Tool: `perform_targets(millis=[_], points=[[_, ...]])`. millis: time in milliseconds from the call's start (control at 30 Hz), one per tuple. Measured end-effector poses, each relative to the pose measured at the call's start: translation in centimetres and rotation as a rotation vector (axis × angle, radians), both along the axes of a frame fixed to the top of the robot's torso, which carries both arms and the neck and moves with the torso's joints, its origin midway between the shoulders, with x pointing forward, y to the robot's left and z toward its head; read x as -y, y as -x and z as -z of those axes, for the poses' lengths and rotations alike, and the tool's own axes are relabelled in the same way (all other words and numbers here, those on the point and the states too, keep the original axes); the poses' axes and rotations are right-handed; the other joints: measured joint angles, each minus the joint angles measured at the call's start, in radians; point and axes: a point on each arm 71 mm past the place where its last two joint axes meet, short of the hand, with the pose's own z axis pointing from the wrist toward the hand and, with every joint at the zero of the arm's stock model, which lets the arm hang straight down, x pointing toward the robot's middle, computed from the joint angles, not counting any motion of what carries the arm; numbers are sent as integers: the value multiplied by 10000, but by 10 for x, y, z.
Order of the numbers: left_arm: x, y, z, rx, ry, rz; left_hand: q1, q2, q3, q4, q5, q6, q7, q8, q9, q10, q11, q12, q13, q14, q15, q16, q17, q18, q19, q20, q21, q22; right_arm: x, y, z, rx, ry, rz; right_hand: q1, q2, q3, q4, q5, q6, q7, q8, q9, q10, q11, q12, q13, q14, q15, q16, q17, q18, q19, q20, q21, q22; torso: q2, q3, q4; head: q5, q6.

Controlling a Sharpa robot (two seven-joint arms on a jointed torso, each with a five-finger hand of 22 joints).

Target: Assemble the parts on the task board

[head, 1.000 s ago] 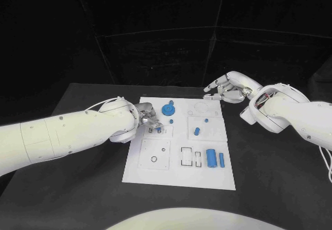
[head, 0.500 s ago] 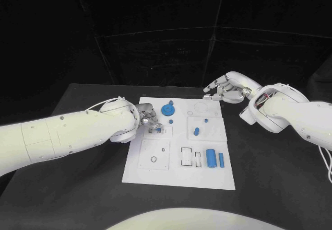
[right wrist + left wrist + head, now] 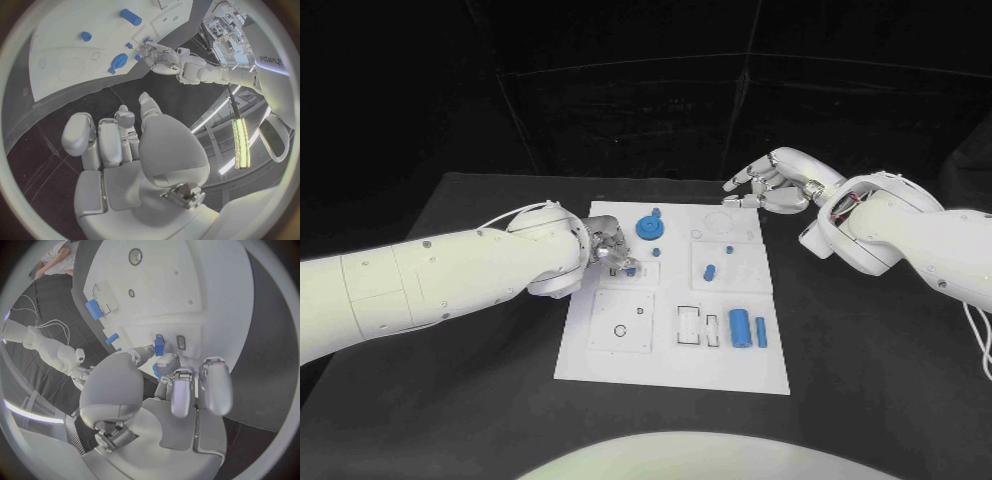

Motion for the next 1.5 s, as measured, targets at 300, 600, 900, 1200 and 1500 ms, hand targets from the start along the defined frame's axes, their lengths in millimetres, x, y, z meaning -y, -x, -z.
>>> perform_targets(millis=[300,600,900,1200,1500], points=[[-1,2,2,-214,49,7,-190,-44,220,-219,-21,75,-74,-8,18,-1,1,46,25,0,0,0,-1,1,0,0,0,-16,0,0,0,-20,14,-6,0,0,-27,27,0,0,0,0,0,0,0,0,0,0,0,0,0,-1,0,0,0,0,0,-2,4,8,-22],[-1,1,3,-280,102,-74,-986,-91,586,-900,-26,252,-153,81,83,0,0,116,71,0,0,0,-2,0,0,0,-1,-16,0,-1,0,-26,19,-5,0,0,-27,27,0,0,0,0,0,0,0,-38,-11,0,0,0,-5,-1,0,0,0,-17,2,-1,4,16,-19],[-2,1,4,-357,158,-171,-1274,29,298,-675,-24,353,-188,142,138,36,-37,212,161,-38,-38,0,-3,1,0,0,-1,18,0,-1,1,-33,22,-12,0,0,-27,27,21,0,0,0,0,0,0,-61,-30,0,0,0,-15,-1,0,0,0,-31,5,0,4,23,-39],[-3,1,5,-436,159,-225,-1430,-13,105,-581,-20,406,-233,193,185,164,-94,417,364,0,-75,0,-3,0,0,0,102,211,0,-1,1,-46,31,-8,0,0,-27,27,57,0,0,0,0,0,0,-61,-51,0,0,-38,-31,-1,0,0,0,-56,2,-2,-4,7,-56],[-4,1,5,-459,167,-260,-1494,50,105,-581,15,530,-296,241,221,306,-166,590,555,-19,-93,0,-4,0,0,0,156,308,0,-2,1,-59,36,-20,0,0,-27,27,57,0,0,43,0,0,0,-61,-66,0,0,-38,-43,-1,0,0,0,-60,-1,-3,-4,3,-74]])
